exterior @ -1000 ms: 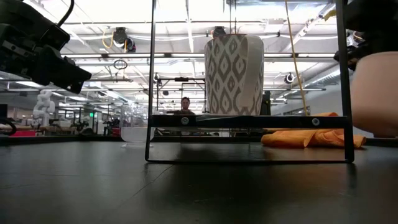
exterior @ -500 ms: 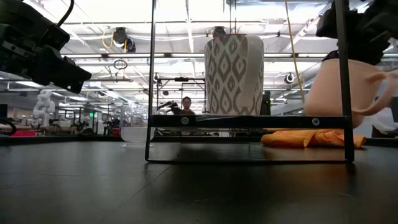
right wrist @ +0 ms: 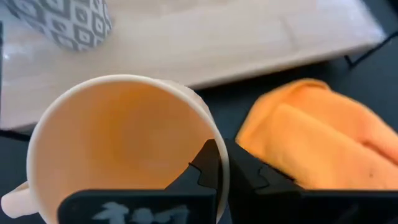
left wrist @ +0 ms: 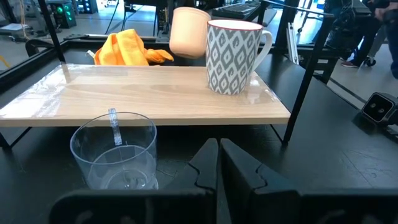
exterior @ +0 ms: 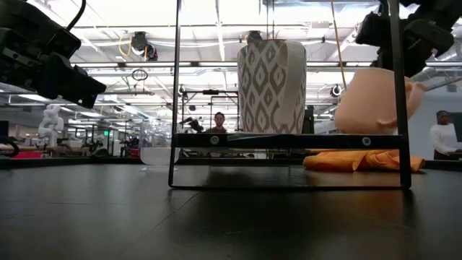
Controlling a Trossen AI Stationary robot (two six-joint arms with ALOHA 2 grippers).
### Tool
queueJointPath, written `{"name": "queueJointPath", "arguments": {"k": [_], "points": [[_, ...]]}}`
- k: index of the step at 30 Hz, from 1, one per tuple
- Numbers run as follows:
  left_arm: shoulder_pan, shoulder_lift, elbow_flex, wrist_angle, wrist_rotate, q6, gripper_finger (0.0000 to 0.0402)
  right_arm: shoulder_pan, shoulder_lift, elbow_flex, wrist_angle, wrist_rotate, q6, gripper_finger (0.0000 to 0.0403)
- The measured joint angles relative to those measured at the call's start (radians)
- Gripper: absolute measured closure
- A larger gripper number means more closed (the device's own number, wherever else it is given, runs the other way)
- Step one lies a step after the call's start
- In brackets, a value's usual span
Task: Stack small to large cups/mugs on shelf
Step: Put the orange cup on the shelf
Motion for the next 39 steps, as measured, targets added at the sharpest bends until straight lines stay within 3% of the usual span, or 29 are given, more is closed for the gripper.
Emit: {"name": "queueJointPath", "arguments": {"k": [10,18,29,39], "points": [[0.000,0.000,0.000,0.000,0.000,0.000,0.0380,-0.105,0.000,0.070,0.018,-0.004,-0.106,0.0403],[0.000,0.000,0.000,0.000,0.000,0.002,0.0380,-0.232,0.026,0.196,-0.003,-0.082,-0.192,0.0403],[0.000,0.000,0.000,0.000,0.000,0.002,0.0380,-0.374,0.220,0.384,-0.130,-0.226,-0.293,0.0403],[0.000,0.002,0.000,-0.006,0.000,0.001,0.0380,-0.398,0.443,0.559,-0.228,-0.288,-0.352,0.0403]]}}
